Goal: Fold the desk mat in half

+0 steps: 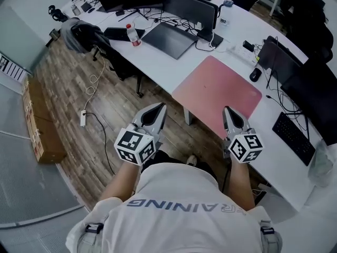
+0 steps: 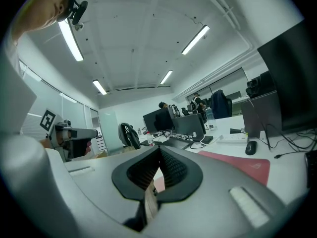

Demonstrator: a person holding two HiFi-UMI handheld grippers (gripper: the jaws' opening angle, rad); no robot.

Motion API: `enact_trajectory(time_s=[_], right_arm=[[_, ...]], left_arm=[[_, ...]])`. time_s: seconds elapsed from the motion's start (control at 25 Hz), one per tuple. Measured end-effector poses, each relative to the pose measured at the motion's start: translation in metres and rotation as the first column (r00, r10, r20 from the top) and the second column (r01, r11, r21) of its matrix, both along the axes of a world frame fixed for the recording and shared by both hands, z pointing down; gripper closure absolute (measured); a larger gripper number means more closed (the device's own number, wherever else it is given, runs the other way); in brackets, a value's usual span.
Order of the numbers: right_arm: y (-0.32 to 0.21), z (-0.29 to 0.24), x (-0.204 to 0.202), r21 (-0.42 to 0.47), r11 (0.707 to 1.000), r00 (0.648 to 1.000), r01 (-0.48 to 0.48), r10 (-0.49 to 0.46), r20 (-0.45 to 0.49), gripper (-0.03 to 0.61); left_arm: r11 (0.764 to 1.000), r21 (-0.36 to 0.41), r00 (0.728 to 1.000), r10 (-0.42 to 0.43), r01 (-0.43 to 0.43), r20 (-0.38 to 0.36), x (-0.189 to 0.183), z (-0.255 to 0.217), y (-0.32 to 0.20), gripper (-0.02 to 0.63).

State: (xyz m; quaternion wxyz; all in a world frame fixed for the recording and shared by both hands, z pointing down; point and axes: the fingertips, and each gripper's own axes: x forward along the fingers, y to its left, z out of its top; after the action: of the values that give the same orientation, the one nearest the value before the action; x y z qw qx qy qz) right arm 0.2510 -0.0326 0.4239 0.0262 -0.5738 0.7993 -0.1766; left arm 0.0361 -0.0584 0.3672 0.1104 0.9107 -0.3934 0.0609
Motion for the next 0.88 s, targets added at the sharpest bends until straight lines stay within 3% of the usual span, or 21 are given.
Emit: enact_trajectory(time_s=[0.36,0.48,0.56,0.88], right_arm=[[-0.043,0.025,-0.002,-0.063,0.996,0.998,-0.058,0.06,0.035,0.561],[-0.061,0.019,-0.016,-0.022,0.997,0.998,-0.069,0.069,-0.007,0.56],[-0.076,0.017,-0.026,-0.026,0.996,0.997,-0.082,0.081,-0.019,0.509],[-0.143,0.022,-0.062,-0.087,0.977,0.977,-0.194,0.184,-0.108,0.526]], left_arm=[[0.997,-0.029,0.997,0.074,-0.073,0.027,0.004,0.014,-0.06,0.614],[0.993,-0.047,0.994,0.111,-0.11,0.019,-0.003,0.027,-0.088,0.614],[0.989,-0.075,0.992,0.128,-0.128,-0.002,-0.011,0.036,-0.109,0.614],[0.961,-0.129,0.969,0.242,-0.246,-0.042,-0.041,0.061,-0.189,0.614]])
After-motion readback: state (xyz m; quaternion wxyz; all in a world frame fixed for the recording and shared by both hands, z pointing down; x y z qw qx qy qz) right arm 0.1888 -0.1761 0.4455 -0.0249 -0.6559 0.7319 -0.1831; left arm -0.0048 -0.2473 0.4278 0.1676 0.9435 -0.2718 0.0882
